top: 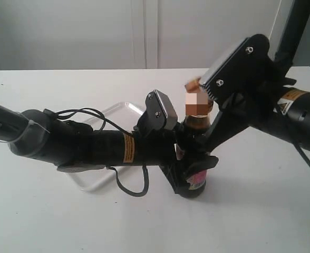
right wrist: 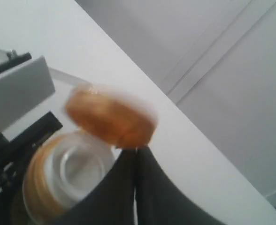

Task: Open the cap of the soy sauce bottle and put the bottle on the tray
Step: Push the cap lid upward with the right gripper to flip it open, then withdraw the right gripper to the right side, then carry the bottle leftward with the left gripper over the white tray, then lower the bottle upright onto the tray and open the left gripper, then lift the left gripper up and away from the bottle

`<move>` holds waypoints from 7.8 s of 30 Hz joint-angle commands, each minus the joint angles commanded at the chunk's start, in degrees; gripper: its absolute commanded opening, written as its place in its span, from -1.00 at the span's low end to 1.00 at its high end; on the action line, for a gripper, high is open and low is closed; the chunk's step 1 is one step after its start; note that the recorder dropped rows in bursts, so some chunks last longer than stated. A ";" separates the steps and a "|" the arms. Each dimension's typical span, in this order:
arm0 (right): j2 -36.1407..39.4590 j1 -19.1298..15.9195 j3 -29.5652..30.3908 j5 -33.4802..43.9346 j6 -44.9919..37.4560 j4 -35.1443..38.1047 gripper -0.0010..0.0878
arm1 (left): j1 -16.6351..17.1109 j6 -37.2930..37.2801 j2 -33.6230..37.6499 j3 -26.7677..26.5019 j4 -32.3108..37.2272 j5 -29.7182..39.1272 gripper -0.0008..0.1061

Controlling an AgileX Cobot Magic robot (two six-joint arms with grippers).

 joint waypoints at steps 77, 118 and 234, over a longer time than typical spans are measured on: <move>-2.17 -29.75 -0.88 41.59 22.13 4.22 -0.98 | 5.98 1.77 -19.23 3.54 -17.20 -2.51 -0.99; -2.17 -29.75 -0.88 40.05 21.80 5.43 -0.98 | 16.02 10.95 -10.91 8.77 -23.90 -9.26 -0.99; -8.84 -34.35 -2.79 46.58 31.31 -6.56 -0.98 | 24.05 34.49 -58.34 10.49 -52.12 72.80 -0.99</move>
